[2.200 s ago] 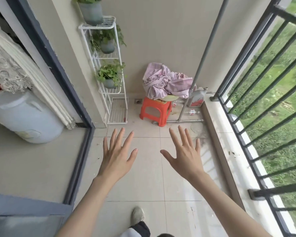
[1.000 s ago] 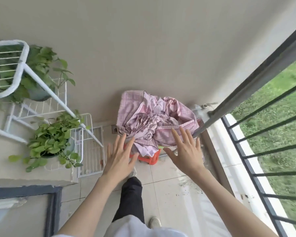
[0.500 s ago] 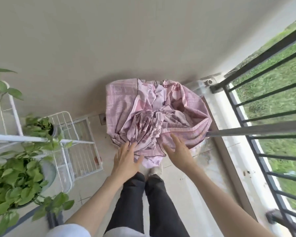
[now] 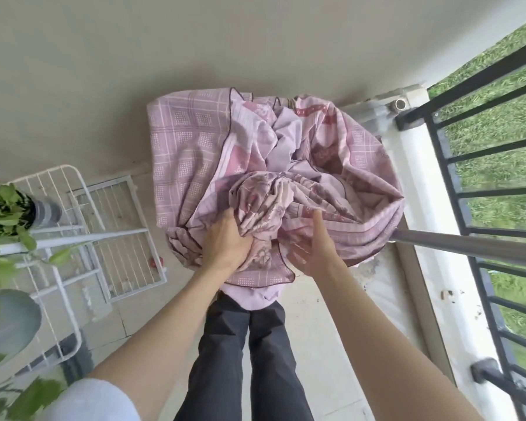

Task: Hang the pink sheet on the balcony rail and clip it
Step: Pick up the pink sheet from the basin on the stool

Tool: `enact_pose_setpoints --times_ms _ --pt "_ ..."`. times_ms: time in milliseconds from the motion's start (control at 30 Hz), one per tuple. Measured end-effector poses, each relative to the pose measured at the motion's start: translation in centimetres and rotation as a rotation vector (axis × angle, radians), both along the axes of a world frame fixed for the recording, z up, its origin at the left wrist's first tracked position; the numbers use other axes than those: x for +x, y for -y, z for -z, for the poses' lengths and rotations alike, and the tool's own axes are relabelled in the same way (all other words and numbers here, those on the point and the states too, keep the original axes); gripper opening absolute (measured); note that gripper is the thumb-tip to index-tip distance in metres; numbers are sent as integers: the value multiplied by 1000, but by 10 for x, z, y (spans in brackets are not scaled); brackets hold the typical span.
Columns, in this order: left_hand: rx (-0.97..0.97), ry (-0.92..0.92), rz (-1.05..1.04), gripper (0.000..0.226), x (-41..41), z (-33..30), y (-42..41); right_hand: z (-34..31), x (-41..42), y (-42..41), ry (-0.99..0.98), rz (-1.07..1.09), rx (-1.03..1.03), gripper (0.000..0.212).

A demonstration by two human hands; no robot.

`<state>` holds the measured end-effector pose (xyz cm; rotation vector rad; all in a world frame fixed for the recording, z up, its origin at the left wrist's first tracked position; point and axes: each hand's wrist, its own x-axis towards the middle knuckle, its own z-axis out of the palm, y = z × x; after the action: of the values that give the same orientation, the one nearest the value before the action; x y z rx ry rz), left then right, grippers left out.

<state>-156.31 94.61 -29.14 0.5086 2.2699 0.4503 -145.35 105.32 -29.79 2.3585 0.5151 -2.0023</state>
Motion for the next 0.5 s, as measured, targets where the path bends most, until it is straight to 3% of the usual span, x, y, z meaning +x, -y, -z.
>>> enact_pose_setpoints --times_ms 67,167,333,433,500 --pt "97 55 67 37 -11 -10 7 4 -4 -11 53 157 47 47" --pt "197 176 50 41 -29 -26 18 -4 -7 -21 42 305 120 27" --pt "292 380 -205 41 -51 -50 15 -46 -5 -31 -316 412 256 26" --pt "330 378 -204 39 -54 -62 6 -55 3 -30 -410 279 308 19" --pt "345 371 -159 38 -51 -69 1 -50 11 -22 -275 88 324 21"
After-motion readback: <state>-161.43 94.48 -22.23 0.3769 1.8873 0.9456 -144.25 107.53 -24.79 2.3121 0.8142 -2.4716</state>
